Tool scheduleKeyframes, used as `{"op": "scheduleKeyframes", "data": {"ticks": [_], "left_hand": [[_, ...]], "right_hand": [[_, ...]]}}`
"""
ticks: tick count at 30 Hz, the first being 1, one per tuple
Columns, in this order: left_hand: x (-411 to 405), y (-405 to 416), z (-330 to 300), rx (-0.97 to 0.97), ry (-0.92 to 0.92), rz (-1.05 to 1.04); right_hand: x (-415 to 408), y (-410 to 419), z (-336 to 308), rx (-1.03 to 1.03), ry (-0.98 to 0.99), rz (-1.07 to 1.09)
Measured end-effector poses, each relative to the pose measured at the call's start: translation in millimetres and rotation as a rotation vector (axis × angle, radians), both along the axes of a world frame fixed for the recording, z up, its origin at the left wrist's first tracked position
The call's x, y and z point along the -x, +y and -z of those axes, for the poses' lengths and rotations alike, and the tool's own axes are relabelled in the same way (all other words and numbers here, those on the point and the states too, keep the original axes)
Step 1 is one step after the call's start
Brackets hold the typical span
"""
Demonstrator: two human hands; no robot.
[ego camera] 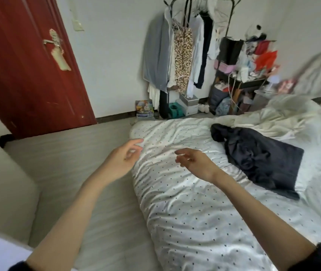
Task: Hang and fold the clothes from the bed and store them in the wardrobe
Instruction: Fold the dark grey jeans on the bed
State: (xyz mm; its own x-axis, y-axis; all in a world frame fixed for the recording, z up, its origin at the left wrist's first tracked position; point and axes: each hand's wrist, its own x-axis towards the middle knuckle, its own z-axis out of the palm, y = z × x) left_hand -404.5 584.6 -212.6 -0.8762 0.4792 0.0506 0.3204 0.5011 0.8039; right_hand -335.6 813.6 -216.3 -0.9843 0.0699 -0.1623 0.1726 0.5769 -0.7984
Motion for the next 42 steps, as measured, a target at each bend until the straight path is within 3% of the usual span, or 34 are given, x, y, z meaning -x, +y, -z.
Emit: {"op": "scheduleKeyframes", "data": {"ticks": [6, 13, 23, 33, 38, 42], "left_hand": [[39, 154, 52, 0.104, -0.134, 0.291], [79, 275, 120, 0.268, -0.295, 0.507], [217, 428, 208, 0.396, -0.224, 0.703], [291, 573, 254, 0.293, 0.059, 0.836], [317, 627, 263, 0.309, 0.148, 0.848], [323, 650, 269, 0.39, 0.02, 0.856]], "right_hand": [[-22, 123, 27, 0.017, -0.038, 0.288], [-7, 213, 78, -0.017, -0.15, 0.491], [103, 351, 165, -0.149, -0.278, 0.809], [184, 487, 225, -0.605, -0.356, 0.815], [215, 539, 242, -0.598, -0.488, 0.634], [228, 558, 250, -0.542, -0.569, 0.486]]}}
